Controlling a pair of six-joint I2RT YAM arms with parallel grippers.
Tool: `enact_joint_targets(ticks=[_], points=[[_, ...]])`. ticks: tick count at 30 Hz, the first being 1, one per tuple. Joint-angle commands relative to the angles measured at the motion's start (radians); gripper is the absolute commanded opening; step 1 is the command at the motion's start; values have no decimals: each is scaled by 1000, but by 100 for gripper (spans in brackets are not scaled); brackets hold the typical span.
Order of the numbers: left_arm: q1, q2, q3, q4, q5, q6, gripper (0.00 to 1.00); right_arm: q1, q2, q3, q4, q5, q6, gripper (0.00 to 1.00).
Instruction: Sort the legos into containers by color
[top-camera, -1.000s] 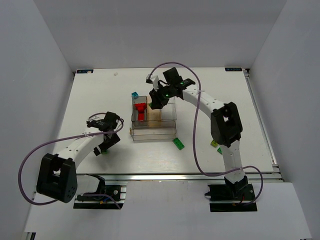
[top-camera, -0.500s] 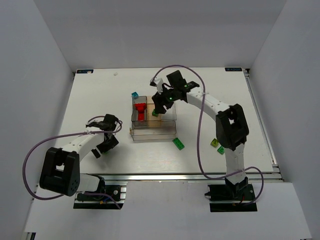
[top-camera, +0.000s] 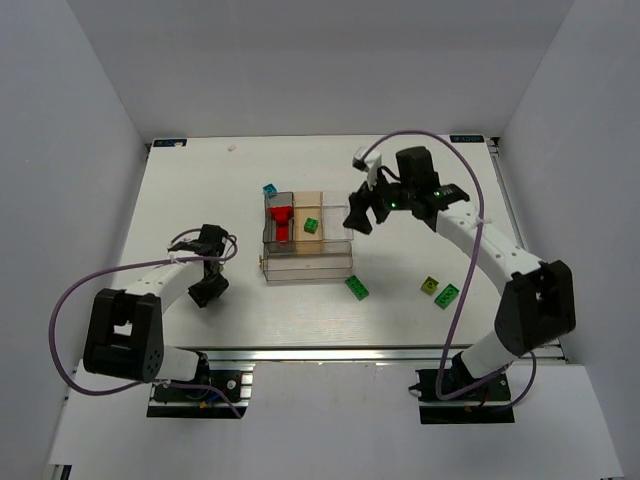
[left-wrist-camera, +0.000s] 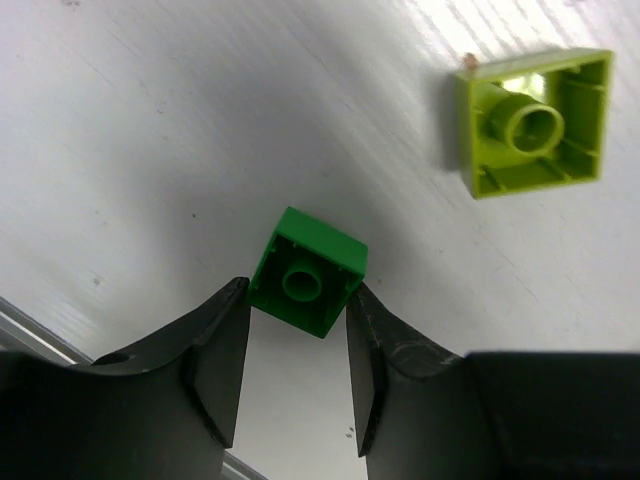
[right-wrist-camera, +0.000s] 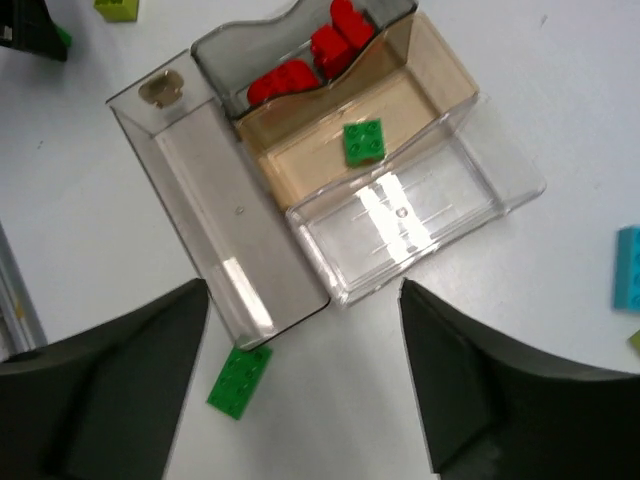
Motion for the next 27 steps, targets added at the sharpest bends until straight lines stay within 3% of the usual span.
enact_joint_targets(ticks=[1,3,4,7,8,9,10,13,14,15,22,27], points=[[7,-70,46,18,60,35,20,-4,-97,-123,54,-27,-83,89],[-12,-128,81,45,129,112,11,-7,-172,-221,85,-22,-111,89],[-21,-194,90,82,217,141,10,-13,-203,-243,85,-37,-134,82],[-21,-315,89,179,372,226,7,-16,-220,-283,6,-121,-214,35],[-21,-337,88,238,470,238,6,-16,-222,-287,-17,-163,-238,11],[-21,-351,89,263,509,244,5,-16,-222,-304,-34,-175,-250,1],[-21,-357,92,289,549,246,5,-18,-223,-313,-39,-181,-248,0],[-32,-313,106,422,719,240,4,-13,-225,-361,-39,-171,-205,0],[-42,-253,115,444,754,238,4,-9,-217,-370,-31,-149,-183,12],[-52,-222,126,464,806,237,3,-12,-209,-376,-34,-140,-168,16],[-141,81,333,558,851,259,4,-16,-117,-350,-115,-80,-63,35],[-194,240,472,527,813,284,12,-10,-165,-410,-96,-77,-57,75]])
